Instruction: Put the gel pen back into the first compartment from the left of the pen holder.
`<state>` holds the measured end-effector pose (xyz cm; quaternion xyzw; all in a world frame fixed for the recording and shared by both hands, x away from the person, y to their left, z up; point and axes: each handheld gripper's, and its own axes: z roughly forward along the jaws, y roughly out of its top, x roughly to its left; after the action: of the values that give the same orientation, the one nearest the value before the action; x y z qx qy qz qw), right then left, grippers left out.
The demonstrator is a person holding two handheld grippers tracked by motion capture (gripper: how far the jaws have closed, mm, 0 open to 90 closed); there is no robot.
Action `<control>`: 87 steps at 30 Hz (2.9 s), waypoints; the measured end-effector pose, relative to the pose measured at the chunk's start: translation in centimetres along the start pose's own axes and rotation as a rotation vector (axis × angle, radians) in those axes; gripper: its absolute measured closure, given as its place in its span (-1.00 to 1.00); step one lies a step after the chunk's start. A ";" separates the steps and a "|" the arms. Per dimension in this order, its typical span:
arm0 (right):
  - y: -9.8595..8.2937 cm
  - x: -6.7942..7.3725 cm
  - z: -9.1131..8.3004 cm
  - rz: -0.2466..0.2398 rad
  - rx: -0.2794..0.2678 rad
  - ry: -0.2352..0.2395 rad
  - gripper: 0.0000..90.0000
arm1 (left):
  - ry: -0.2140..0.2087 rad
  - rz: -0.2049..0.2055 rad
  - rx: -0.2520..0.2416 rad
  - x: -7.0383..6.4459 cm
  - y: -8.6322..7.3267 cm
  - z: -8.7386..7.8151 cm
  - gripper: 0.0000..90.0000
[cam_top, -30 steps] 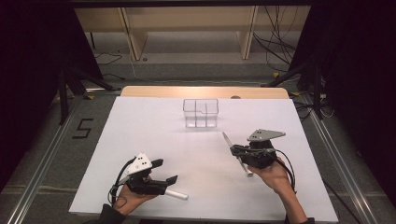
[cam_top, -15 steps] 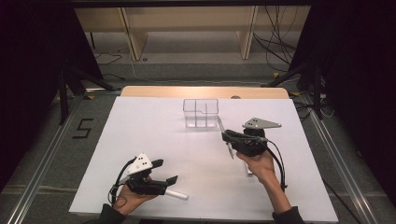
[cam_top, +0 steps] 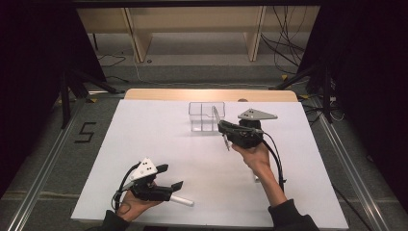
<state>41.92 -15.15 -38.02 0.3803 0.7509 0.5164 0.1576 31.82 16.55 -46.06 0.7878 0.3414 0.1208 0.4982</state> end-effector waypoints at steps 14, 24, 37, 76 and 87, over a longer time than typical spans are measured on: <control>2.3 0.0 2.8 0.007 -0.037 0.009 0.77 | -0.001 -0.001 -0.006 0.0 0.0 0.0 -0.64; 4.1 -0.1 4.7 0.026 -0.063 0.008 0.77 | -0.003 0.002 -0.010 0.0 0.0 -0.1 -0.64; 5.3 -0.4 6.8 0.033 -0.057 -0.023 0.77 | -0.004 0.006 -0.018 0.0 0.1 -0.1 -0.64; 7.9 -0.8 12.2 0.062 -0.061 -0.093 0.77 | -0.001 0.025 -0.021 -0.1 0.2 -0.1 -0.64; 8.2 -1.1 13.3 0.066 -0.049 -0.117 0.77 | -0.004 0.028 -0.016 -0.2 0.1 0.0 -0.64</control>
<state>54.40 -5.79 -36.41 0.4304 0.7146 0.5166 0.1932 31.73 16.40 -45.91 0.7889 0.3282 0.1288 0.5033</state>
